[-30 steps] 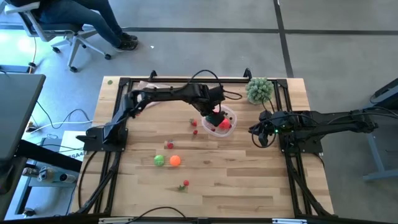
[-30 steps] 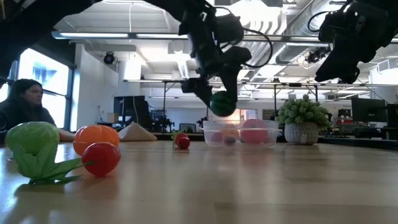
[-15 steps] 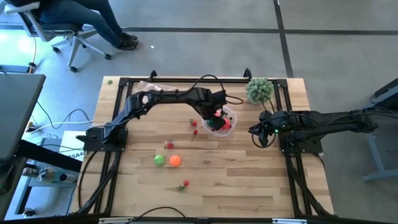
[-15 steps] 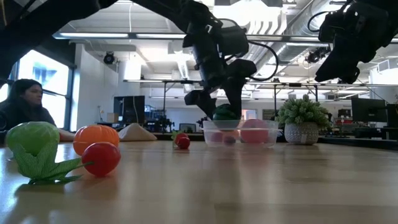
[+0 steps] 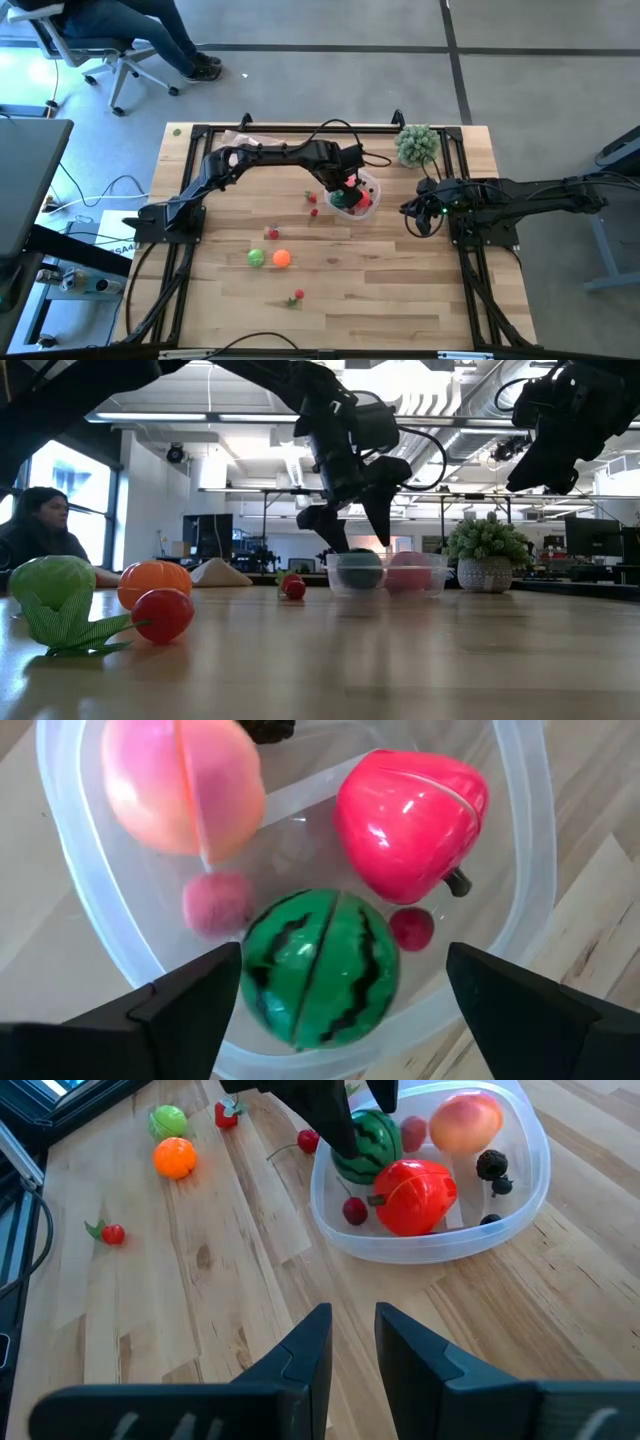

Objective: Pick and placing Produce into tupperware
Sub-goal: Put the strawberry into the transparent bin

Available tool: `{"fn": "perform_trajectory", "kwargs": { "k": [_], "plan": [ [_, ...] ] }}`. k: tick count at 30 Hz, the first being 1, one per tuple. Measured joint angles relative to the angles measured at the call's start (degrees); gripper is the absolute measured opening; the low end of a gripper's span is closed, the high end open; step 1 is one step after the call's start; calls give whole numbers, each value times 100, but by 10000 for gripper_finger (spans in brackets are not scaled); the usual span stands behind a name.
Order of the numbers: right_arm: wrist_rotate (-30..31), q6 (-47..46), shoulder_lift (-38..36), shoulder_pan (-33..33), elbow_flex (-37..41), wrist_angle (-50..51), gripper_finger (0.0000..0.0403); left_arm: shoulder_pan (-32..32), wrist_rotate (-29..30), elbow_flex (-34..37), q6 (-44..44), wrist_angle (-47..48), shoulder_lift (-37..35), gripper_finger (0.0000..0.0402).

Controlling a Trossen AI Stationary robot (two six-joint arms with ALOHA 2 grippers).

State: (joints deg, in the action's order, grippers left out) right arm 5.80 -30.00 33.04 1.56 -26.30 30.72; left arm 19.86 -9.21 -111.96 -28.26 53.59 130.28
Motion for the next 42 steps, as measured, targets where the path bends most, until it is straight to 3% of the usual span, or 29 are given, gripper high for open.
{"fn": "perform_trajectory", "kwargs": {
  "k": [8, 20, 28, 34, 42],
  "plan": [
    [0, 1, 0, -1, 0, 0, 71, 8, 48, -319, -62, 372, 0, 321],
    [2, 0, -2, -2, 0, -4, 71, 316, 1004, -1889, -733, 2712, -13, 296],
    [2, 1, -2, -2, 0, -4, 71, 543, 1013, -2305, -903, 3314, -15, 295],
    [1, 2, -2, -1, 0, -4, 71, 612, 988, -2302, -1747, 3325, -13, 297],
    [2, 0, -2, -2, 0, -4, 71, 601, 918, -2296, -4107, 3676, -13, 298]
  ]
}}
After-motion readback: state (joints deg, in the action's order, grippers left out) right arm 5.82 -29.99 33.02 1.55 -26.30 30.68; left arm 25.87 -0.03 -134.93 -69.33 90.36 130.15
